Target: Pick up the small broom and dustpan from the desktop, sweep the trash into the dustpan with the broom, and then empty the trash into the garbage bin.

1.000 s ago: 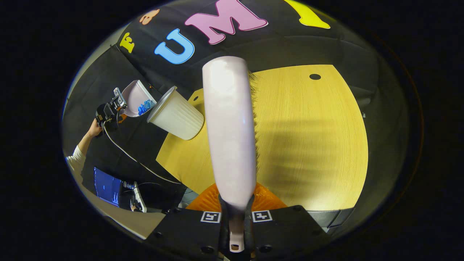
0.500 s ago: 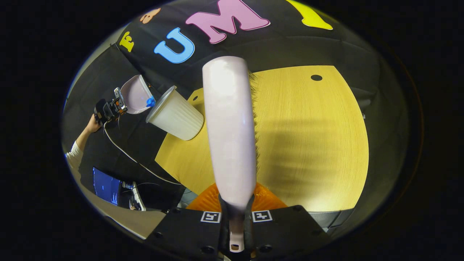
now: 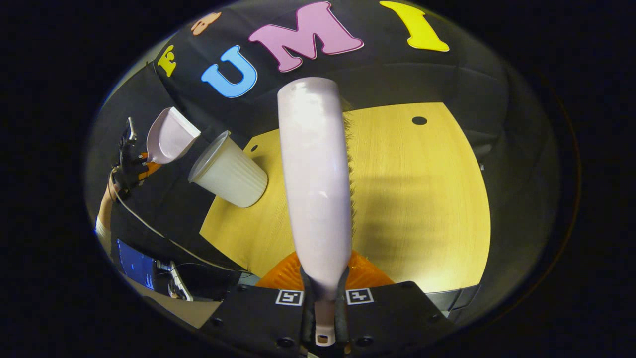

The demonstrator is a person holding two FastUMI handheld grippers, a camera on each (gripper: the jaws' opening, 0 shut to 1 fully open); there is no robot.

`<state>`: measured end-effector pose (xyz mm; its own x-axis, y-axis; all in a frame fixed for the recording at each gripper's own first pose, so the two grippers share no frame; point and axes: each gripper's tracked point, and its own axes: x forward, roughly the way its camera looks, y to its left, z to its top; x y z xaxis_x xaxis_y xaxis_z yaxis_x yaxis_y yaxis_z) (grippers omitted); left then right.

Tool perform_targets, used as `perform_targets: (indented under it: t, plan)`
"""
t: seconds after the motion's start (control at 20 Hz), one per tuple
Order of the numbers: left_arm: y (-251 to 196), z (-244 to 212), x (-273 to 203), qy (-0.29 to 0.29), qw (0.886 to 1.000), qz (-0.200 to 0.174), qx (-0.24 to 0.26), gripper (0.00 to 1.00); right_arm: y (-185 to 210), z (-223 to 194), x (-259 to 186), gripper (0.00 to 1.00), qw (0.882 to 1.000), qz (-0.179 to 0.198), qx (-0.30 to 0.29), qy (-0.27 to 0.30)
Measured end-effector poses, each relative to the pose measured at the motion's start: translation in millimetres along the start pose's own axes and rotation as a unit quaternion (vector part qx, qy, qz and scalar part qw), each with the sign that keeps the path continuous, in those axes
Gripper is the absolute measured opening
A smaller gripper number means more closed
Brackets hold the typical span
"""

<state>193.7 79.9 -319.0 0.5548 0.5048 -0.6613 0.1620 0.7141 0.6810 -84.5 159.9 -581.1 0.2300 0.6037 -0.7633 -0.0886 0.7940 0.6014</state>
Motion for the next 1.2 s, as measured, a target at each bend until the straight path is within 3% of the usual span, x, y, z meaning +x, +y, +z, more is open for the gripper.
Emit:
perform_targets:
  t: [0.15,0.25,0.45,0.6,0.7,0.8,0.95,1.05,1.2]
  plan:
    - [-45.1,33.2,-15.7,-0.047,0.993,-0.096,-0.044,0.22,19.3,15.1,-4.6,0.16,1.000,-0.008,0.002,-0.024]
    - [-71.7,55.0,-24.2,-0.068,0.986,-0.135,-0.064,0.22,27.8,21.8,-2.7,0.16,0.999,-0.021,0.009,-0.033]
    - [-154.1,71.0,-43.9,-0.069,0.968,-0.232,-0.066,0.22,49.3,21.0,0.0,0.17,0.999,-0.026,0.026,-0.030]
    - [-200.5,76.8,-53.7,-0.060,0.958,-0.271,-0.067,0.22,44.6,7.8,7.1,0.17,0.998,-0.047,0.041,-0.013]
    - [-240.2,76.2,-60.4,-0.040,0.945,-0.312,-0.090,0.22,38.9,-4.7,16.7,0.17,0.996,-0.059,0.064,-0.001]
    - [-288.1,68.1,-64.8,-0.012,0.924,-0.362,-0.121,0.22,24.2,-17.9,33.1,0.17,0.992,-0.085,0.092,0.005]
    - [-344.8,44.7,-46.3,0.051,0.909,-0.385,-0.153,0.22,5.4,-62.1,63.7,0.17,0.981,-0.127,0.135,0.055]
    - [-365.6,31.9,-24.3,0.103,0.901,-0.385,-0.170,0.22,-2.7,-85.9,85.3,0.17,0.976,-0.146,0.126,0.096]
    - [-385.2,22.2,-1.8,0.166,0.882,-0.394,-0.200,0.22,-11.1,-111.5,110.5,0.17,0.966,-0.171,0.112,0.161]
